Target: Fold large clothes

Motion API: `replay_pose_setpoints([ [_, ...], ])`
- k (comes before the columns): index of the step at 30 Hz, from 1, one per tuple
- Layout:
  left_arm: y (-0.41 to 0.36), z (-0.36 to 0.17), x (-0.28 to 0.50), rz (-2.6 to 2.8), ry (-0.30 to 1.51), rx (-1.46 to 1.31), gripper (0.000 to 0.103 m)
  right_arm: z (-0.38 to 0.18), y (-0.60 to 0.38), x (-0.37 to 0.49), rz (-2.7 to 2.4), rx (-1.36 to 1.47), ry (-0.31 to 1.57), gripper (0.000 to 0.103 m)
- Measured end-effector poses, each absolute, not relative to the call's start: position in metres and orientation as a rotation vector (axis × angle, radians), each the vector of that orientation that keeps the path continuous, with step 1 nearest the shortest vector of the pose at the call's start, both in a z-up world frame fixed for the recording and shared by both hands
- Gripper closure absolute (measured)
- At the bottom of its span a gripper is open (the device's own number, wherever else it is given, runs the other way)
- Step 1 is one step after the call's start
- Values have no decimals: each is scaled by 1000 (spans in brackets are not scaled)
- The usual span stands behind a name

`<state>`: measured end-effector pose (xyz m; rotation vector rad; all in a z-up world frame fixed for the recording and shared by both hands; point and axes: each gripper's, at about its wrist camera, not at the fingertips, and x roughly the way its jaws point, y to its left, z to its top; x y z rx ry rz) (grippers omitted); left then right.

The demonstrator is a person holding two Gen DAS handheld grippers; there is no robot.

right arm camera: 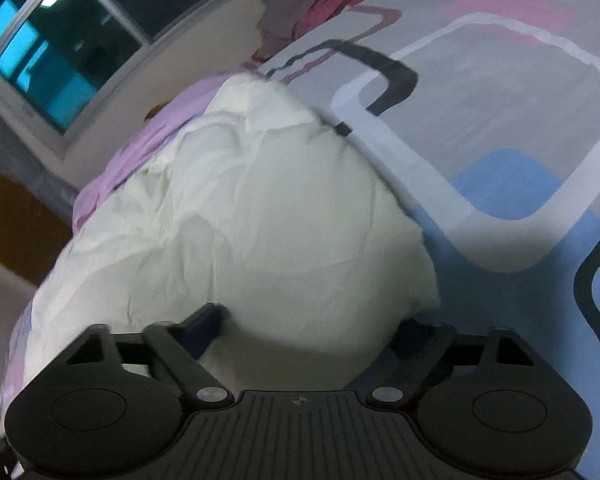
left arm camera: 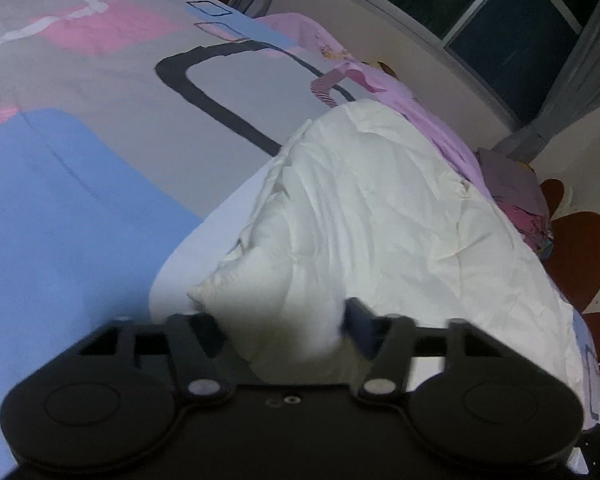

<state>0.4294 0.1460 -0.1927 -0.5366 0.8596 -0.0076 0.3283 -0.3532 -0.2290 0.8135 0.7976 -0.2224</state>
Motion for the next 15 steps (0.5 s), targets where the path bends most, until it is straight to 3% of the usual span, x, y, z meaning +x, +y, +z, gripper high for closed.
replay_pose_setpoints([
  [2,143,-191,431,-11,856,-530,64,-225,-354,327,-233,813,784,50],
  [5,142,-184,425,-27,839,-516,75,-210,-350,321,-229,796,749,70],
  [9,145,-175,420,-61,812,-493,83,-188,-339,313,-225,730,712,76],
  [15,159,-158,402,-111,797,-504,85,-174,-329,286,-233,729,697,78],
])
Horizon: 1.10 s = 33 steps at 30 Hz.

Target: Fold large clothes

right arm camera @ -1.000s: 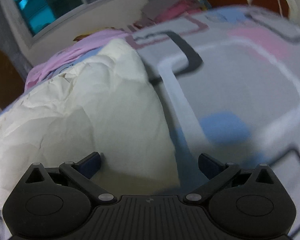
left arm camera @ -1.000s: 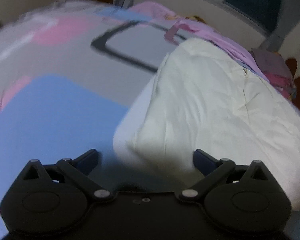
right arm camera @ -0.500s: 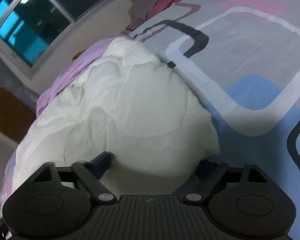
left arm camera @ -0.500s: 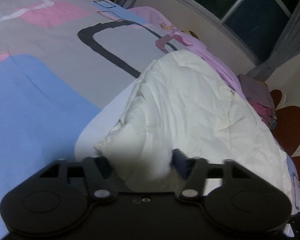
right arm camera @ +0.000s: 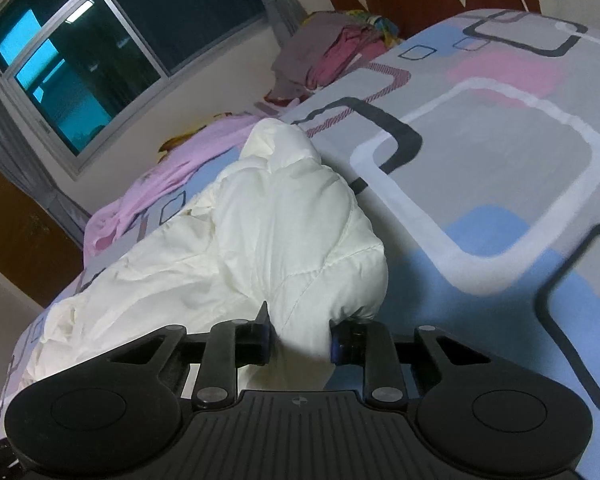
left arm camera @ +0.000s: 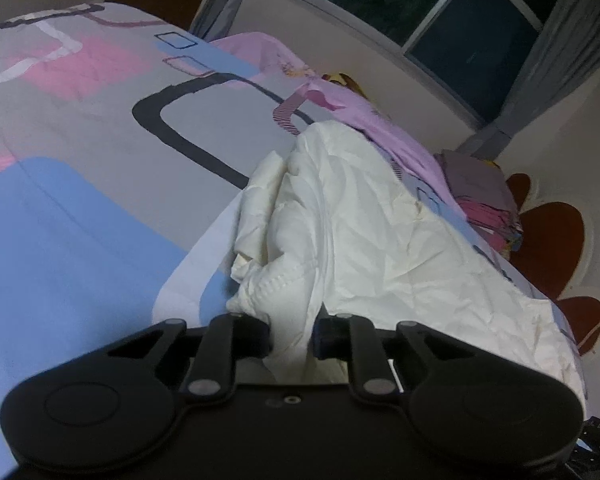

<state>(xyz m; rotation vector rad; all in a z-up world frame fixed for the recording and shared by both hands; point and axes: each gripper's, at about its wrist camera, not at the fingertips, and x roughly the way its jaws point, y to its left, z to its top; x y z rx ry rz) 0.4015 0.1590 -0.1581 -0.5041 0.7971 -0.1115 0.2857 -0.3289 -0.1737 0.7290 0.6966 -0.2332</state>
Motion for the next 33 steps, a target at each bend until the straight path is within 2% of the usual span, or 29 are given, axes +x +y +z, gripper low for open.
replay_pose_setpoints([
  [19,186,-147,227,-108,846,-506,85,-172,-334,130,-164,812,756,78],
  [26,186,-159,191,-78,851,-480,84,-181,-337,95,-120,782,788,75],
  [29,181,-168,193,-47,868,-431,77,-183,-336,96,-124,742,803,61],
  [30,180,-169,194,-36,872,-412,71,-182,-335,95,-125,730,804,59],
  [32,177,-167,193,-9,876,-374,61,-179,-332,92,-139,687,806,47],
  [33,176,-166,192,7,876,-353,48,-178,-332,91,-143,670,809,43],
])
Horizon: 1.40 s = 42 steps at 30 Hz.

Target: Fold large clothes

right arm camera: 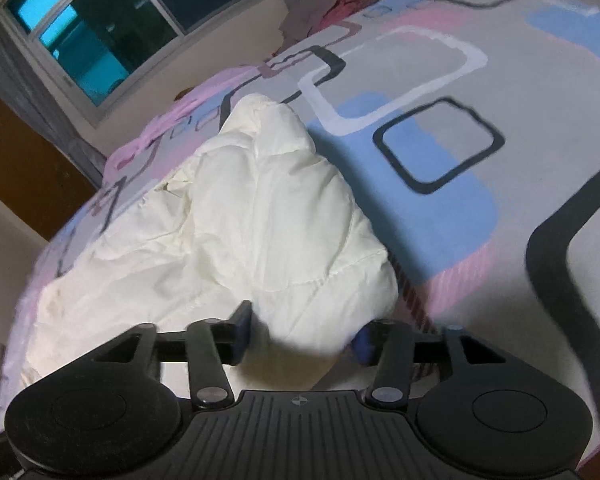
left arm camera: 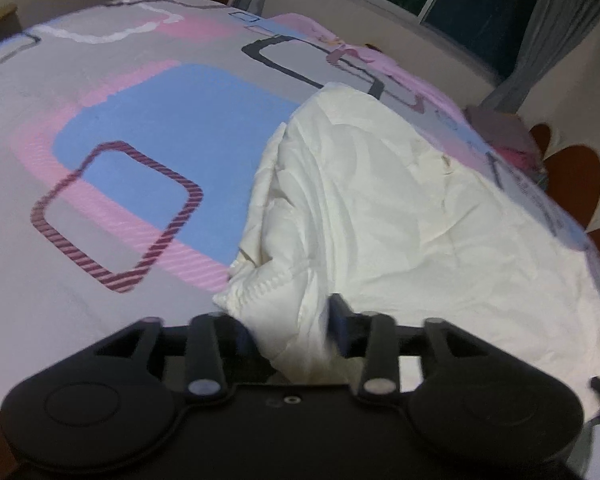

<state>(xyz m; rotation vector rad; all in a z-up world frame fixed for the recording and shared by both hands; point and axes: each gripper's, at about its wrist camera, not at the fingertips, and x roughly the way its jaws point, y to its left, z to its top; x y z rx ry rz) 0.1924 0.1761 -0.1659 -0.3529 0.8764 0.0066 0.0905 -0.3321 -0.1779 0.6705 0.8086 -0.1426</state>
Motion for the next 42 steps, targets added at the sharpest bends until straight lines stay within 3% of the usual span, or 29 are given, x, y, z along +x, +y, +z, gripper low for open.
replay_pose_setpoints([
  [1,175,-164,191,49,872,-322,30,-176,-332,89,-145,655,807,38],
  [6,174,-152,181,132,839,-227,19,-165,-336,69,-202,569,767,33],
  [15,175,-140,164,144,823,-235,13,-118,-321,49,-201,375,632,33],
  [23,165,-142,158,131,862,-249,10,-99,-246,87,8,251,599,33],
  [35,169,-121,183,131,816,-235,6,-111,-162,199,99,135,605,33],
  [42,171,-123,224,141,834,-167,5,-152,-147,237,81,80,673,33],
])
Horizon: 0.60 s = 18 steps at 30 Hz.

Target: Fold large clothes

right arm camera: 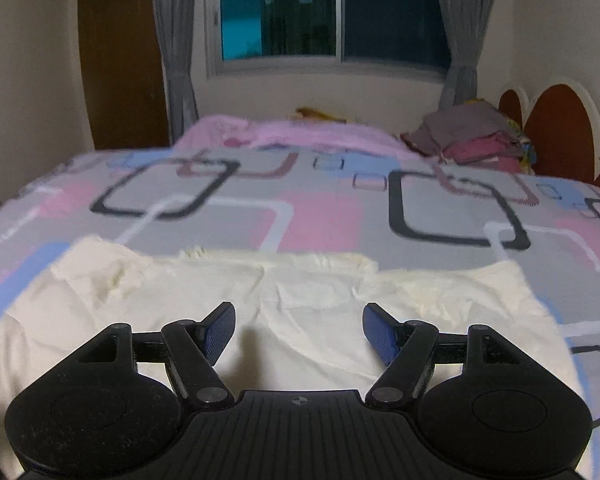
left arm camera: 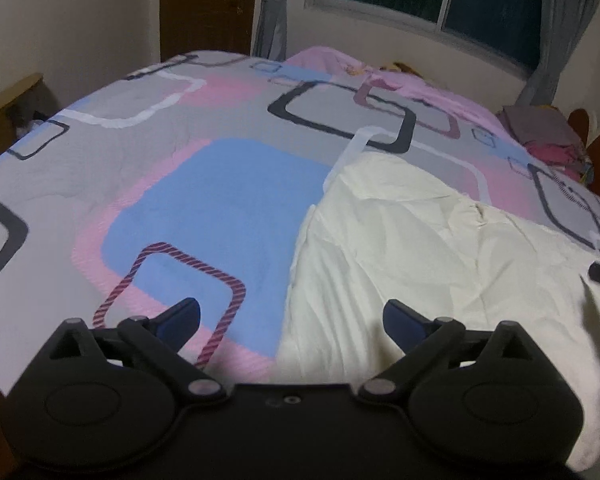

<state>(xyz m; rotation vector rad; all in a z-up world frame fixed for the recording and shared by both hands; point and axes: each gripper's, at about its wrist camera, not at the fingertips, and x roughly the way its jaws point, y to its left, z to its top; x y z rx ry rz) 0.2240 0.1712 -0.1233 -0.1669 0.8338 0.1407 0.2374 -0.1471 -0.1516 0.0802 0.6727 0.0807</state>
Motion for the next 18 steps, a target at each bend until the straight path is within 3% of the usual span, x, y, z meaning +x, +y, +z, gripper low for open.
replay_pose_setpoints([
  [4,168,-134,246,136,865,-137,5,-190,-146,246,80,44,740,32],
  [6,166,-140,255,125,889,-122,5,-199,-145,242,79,19,731,27],
  [18,178,-181,300,-40,1020,-199,0,-222,-141,255,95,7,773,21],
])
